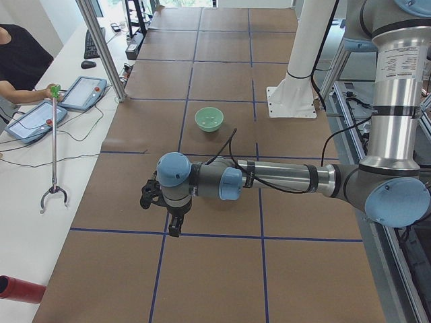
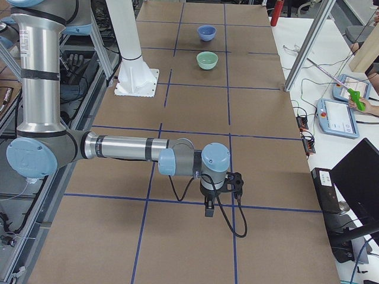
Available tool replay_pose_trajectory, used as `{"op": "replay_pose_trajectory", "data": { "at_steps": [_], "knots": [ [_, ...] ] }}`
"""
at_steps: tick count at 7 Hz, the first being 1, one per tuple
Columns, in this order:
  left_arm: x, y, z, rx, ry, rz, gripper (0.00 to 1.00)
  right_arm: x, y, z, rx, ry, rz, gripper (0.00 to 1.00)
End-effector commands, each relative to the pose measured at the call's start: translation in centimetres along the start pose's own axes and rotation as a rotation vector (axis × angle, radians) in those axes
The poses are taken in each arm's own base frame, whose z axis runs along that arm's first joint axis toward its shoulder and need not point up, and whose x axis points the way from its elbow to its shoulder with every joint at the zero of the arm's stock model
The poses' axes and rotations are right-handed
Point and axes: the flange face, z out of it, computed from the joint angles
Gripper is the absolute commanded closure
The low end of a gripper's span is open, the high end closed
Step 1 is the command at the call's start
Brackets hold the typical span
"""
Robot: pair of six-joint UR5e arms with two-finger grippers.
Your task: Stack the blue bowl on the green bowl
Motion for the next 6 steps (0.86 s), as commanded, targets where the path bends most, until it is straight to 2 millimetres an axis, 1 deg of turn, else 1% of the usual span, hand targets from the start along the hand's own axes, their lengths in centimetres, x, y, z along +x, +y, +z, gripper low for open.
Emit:
{"op": "replay_pose_trajectory", "data": {
  "at_steps": [1,2,3,4,5,6],
  "knots": [
    [8.7,-1.5,0.7,-0.003,0.014,-0.101,0.00,0.0,0.0,0.0,0.000,0.001,0.000,0.00],
    [11.6,-1.4,0.7,0.027,0.020,-0.085,0.00,0.0,0.0,0.0,0.000,-0.001,0.000,0.00],
    [11.0,1.4,2.5,0.051,0.030,-0.056,0.00,0.0,0.0,0.0,0.000,0.001,0.000,0.00],
    [12.1,3.8,4.9,0.086,0.072,-0.071,0.00,0.0,0.0,0.0,-0.001,0.000,0.001,0.00],
    [13.5,5.3,7.6,0.104,0.086,-0.102,0.00,0.0,0.0,0.0,-0.001,0.001,0.001,0.00],
    [15.3,5.9,10.1,0.080,0.100,-0.144,0.00,0.0,0.0,0.0,0.000,0.001,0.000,0.00]
  ]
}}
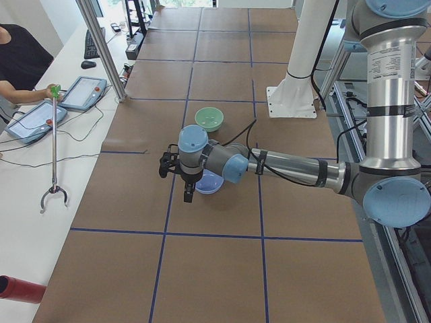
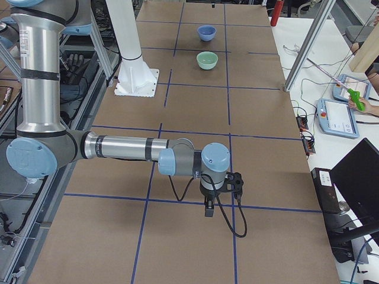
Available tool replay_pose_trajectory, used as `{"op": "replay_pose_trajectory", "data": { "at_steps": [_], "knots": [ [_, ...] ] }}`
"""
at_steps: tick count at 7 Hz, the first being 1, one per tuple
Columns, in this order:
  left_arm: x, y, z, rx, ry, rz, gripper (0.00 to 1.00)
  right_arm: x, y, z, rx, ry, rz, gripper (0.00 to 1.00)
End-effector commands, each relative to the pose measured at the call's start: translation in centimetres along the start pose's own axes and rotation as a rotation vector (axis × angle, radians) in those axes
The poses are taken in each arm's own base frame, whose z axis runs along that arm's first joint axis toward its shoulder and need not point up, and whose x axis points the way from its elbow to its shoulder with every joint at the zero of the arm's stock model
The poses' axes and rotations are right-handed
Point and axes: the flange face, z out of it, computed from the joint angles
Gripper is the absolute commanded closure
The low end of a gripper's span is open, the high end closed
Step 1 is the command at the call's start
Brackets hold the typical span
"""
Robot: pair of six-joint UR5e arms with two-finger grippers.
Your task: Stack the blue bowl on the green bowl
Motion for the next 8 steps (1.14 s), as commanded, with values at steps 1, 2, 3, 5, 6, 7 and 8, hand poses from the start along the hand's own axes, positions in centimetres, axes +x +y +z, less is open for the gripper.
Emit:
{"op": "replay_pose_trajectory", "data": {
  "at_steps": [1,2,3,5,6,7,8],
  "knots": [
    [2.4,2.6,5.2,-0.017,-0.006,-0.065,0.00,0.0,0.0,0.0,0.001,-0.001,-0.001,0.00],
    [3.0,3.1,7.5,-0.029,-0.036,-0.076,0.00,0.0,0.0,0.0,0.000,-0.001,0.000,0.00],
    [3.0,3.0,8.8,-0.035,-0.034,-0.067,0.00,0.0,0.0,0.0,0.001,0.000,-0.001,0.00],
    [3.1,3.4,10.9,-0.039,-0.010,-0.099,0.15,0.0,0.0,0.0,0.001,-0.001,-0.001,0.00],
    [3.5,3.4,10.8,-0.033,0.003,-0.098,0.41,0.0,0.0,0.0,0.001,0.000,-0.001,0.00],
    [3.6,3.4,10.7,-0.028,0.009,-0.088,0.65,0.0,0.0,0.0,0.001,-0.001,-0.001,0.00],
    [3.5,3.5,10.5,-0.027,0.009,-0.077,0.87,0.0,0.0,0.0,0.001,0.000,-0.001,0.00]
  ]
}}
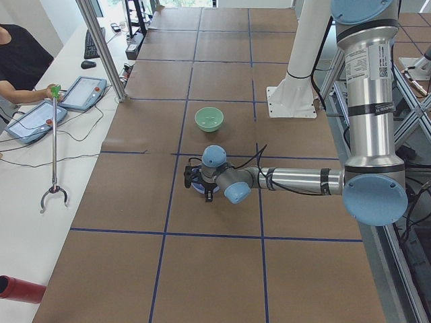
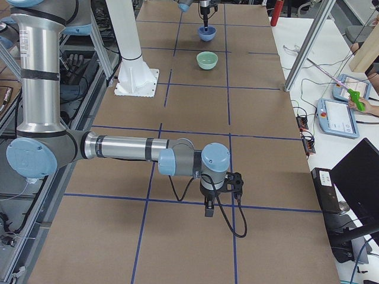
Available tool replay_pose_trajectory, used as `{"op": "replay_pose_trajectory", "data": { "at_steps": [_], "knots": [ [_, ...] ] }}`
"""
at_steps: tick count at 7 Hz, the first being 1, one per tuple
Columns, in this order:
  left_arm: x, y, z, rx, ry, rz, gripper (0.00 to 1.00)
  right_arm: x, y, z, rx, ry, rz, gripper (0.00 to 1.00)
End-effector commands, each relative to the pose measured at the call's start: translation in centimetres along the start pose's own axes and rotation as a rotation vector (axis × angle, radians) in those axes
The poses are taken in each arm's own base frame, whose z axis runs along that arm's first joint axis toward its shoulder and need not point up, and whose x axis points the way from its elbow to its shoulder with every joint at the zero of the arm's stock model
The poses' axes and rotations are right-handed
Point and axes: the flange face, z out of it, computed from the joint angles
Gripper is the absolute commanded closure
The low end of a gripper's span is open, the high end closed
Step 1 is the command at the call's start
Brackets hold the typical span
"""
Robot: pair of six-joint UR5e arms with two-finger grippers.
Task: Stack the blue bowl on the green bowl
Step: 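Lower the left gripper onto the rim of the pale blue bowl, then close the left gripper on the blue bowl rim and lift it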
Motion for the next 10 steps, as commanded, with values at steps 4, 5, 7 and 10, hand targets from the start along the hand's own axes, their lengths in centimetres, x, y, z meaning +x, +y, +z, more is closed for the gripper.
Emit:
{"op": "replay_pose_trajectory", "data": {
  "at_steps": [4,5,7,10],
  "knots": [
    [0.3,1.9,-3.4,-0.075,0.099,0.073,1.00,0.0,0.0,0.0,0.000,-0.001,0.000,0.00],
    [-0.8,1.7,-6.5,-0.071,0.134,0.038,1.00,0.0,0.0,0.0,0.000,0.001,0.000,0.00],
    [3.0,0.3,-13.5,-0.075,0.069,0.094,1.00,0.0,0.0,0.0,0.000,0.001,0.000,0.00],
    [5.8,-2.2,-22.7,-0.030,0.010,0.064,1.00,0.0,0.0,0.0,0.000,0.001,0.000,0.00]
  ]
}}
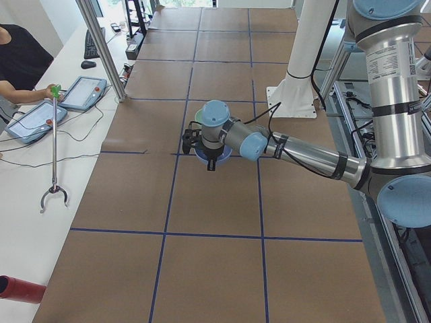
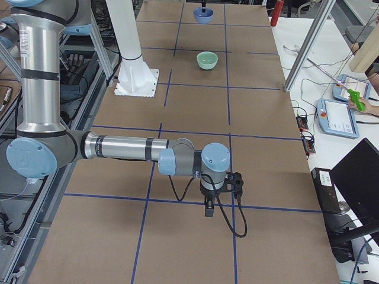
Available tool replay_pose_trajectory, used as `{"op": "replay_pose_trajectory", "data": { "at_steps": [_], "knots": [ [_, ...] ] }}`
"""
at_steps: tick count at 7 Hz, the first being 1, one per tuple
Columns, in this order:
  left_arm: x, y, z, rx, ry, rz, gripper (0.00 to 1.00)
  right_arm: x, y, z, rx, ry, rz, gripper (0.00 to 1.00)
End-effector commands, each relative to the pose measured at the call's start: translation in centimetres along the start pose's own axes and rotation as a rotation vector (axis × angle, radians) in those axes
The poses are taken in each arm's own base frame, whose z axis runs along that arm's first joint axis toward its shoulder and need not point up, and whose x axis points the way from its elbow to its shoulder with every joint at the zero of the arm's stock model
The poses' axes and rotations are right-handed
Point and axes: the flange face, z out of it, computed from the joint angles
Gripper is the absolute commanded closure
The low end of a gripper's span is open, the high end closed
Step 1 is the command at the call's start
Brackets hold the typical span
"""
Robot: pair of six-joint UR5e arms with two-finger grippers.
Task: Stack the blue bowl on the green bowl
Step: 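Close the left gripper on the blue bowl rim and lift it, then carry the blue bowl with the left gripper over the green bowl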
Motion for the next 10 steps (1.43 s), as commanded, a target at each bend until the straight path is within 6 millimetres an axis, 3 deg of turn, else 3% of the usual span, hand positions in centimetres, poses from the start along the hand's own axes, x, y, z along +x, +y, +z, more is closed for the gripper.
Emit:
{"op": "replay_pose_trajectory", "data": {
  "at_steps": [1,2,3,5,7,9,10],
  "knots": [
    [2.8,-2.5,-4.3,0.036,-0.016,-0.019,1.00,0.0,0.0,0.0,0.000,-0.001,0.000,0.00],
    [4.0,-3.4,-4.6,0.041,-0.012,-0.079,1.00,0.0,0.0,0.0,0.000,-0.001,0.000,0.00],
    [7.6,-4.0,-4.4,0.039,0.020,-0.133,1.00,0.0,0.0,0.0,0.000,0.001,0.000,0.00],
    [18.7,-3.8,-0.1,-0.054,0.092,-0.197,1.00,0.0,0.0,0.0,0.000,0.001,0.000,0.00],
    [26.3,-5.0,5.8,-0.061,0.091,-0.227,1.00,0.0,0.0,0.0,0.000,0.001,0.000,0.00],
    [27.8,-4.7,12.2,-0.034,0.157,-0.263,1.00,0.0,0.0,0.0,0.000,-0.001,0.000,0.00],
    [28.3,-4.3,13.7,-0.021,0.153,-0.264,1.00,0.0,0.0,0.0,0.000,0.001,0.000,0.00]
  ]
}}
